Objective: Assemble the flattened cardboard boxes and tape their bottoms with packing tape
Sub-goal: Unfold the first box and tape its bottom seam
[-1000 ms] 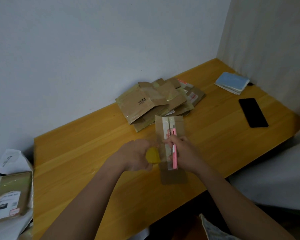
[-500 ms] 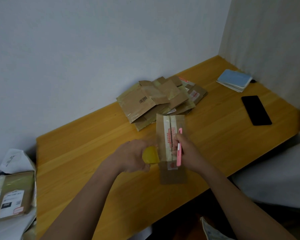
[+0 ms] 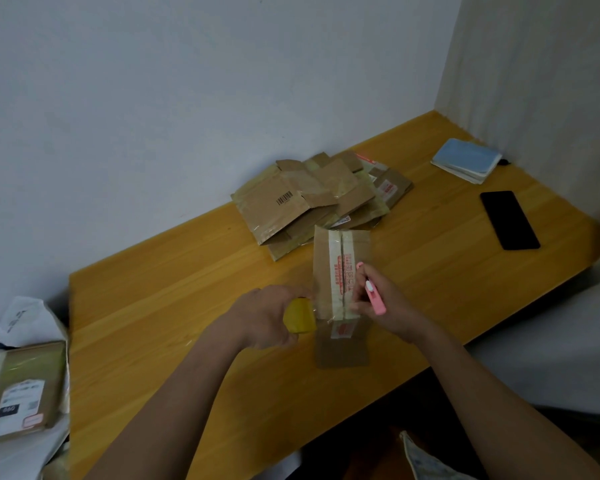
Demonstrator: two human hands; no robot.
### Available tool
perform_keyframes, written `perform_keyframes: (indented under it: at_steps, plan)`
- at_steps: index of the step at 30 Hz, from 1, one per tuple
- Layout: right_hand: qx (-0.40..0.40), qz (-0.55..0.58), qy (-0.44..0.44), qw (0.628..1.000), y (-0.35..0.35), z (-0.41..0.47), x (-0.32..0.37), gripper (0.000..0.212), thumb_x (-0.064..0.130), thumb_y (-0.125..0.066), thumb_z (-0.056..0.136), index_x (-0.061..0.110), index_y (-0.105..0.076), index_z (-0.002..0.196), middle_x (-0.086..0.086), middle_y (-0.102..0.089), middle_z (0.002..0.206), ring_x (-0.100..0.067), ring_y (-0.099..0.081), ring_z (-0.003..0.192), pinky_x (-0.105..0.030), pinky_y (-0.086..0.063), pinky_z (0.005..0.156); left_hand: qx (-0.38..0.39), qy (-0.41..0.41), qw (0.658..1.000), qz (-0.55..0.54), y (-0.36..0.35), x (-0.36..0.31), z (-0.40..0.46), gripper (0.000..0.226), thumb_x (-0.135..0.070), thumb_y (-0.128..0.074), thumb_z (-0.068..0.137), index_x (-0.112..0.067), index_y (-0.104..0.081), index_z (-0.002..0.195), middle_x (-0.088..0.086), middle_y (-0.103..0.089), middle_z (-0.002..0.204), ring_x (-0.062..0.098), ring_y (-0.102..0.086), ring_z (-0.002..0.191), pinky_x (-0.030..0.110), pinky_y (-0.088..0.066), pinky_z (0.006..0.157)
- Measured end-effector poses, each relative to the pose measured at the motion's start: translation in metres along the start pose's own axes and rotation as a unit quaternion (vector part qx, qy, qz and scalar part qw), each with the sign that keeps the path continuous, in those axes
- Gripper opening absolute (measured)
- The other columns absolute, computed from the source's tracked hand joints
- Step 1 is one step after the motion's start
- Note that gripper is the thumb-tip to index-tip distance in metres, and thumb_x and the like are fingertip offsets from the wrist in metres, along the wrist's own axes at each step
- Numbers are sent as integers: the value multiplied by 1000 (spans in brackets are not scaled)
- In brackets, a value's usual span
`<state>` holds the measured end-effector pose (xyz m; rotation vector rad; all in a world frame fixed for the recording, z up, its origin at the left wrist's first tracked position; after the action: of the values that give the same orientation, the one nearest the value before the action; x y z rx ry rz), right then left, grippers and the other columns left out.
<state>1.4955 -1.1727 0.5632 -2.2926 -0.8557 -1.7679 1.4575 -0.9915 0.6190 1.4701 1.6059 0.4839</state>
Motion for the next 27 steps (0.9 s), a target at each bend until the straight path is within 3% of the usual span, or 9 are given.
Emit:
perform_keyframes:
  at_steps: [4,7,10,12,15,17,19,22,27]
  plan:
    - [-10,7,7,1000,3,-1,0,24,-12,-59,85,0,-41,96,-16,-58,102,-21,-59,100,-30,-58,79,14,-3,1000,13,-1,-2,2,89,-24,-75,77,-38,-25,150,-8,-43,147,17,-40,134,42,-33,109]
    - [-53,-22,18,998,4,-1,1,29,-4,-64,87,11,-40,82,-8,-60,89,-13,-62,85,-19,-54,69,32,-3,999,9,-3,0,4,83,-24,-74,78,-38,-31,147,-7,-42,148,18,-39,135,41,-32,111]
    - [-97,-33,8,995,2,-1,-2,25,1,-57,93,8,-39,77,-11,-57,83,-15,-58,76,-13,-53,62,42,-5,999,-8,-6,3,2,77,-22,-74,77,-42,-37,142,-8,-43,145,18,-41,132,40,-35,107]
    - [-106,-56,22,993,-2,-4,0,27,4,-50,97,13,-41,74,-11,-55,80,-16,-54,73,-15,-52,61,41,-10,999,-32,-7,4,2,74,-22,-74,76,-45,-40,137,-10,-46,140,17,-43,128,40,-37,103]
    - [-78,-100,13,992,-5,-4,-1,28,9,-44,99,25,-45,77,-19,-61,99,-35,-59,90,-39,-54,79,50,-14,998,-32,-10,3,3,72,-25,-74,76,-44,-41,137,-8,-45,140,18,-43,127,38,-39,101]
    - [-60,-59,8,996,-5,-5,5,22,15,-43,101,13,-46,80,-20,-61,102,-41,-58,97,-37,-56,77,55,-16,998,-38,-7,1,3,70,-24,-74,77,-45,-42,136,-9,-44,139,17,-44,125,35,-40,98]
    - [-72,-14,-7,997,2,-3,8,28,27,-39,104,15,-49,80,-3,-60,87,-37,-59,94,-30,-55,72,60,-18,997,-53,-3,-2,2,69,-21,-74,77,-44,-44,135,-10,-44,135,16,-44,119,32,-42,94]
    - [-72,27,-13,997,10,-6,10,23,10,-47,101,9,-44,78,-2,-54,83,-15,-66,76,-15,-50,57,59,-20,995,-79,3,-2,1,71,-21,-75,75,-43,-45,135,-10,-45,134,16,-45,119,28,-43,90]
    - [-160,-31,35,986,20,-19,7,30,-3,-70,83,4,-42,76,-8,-65,83,-8,-67,79,-23,-59,67,49,-15,994,-100,4,-3,1,71,-21,-77,75,-40,-46,136,-10,-49,131,15,-48,115,25,-42,84]
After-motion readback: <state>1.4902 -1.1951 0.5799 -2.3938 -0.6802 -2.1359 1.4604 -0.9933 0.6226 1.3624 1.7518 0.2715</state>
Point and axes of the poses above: each hand's wrist, its own z-axis towards the middle knuckle, its own y-axis out of the back of the hand, x = y × z, the point moved 6 cm from there along z, towards the middle knuckle
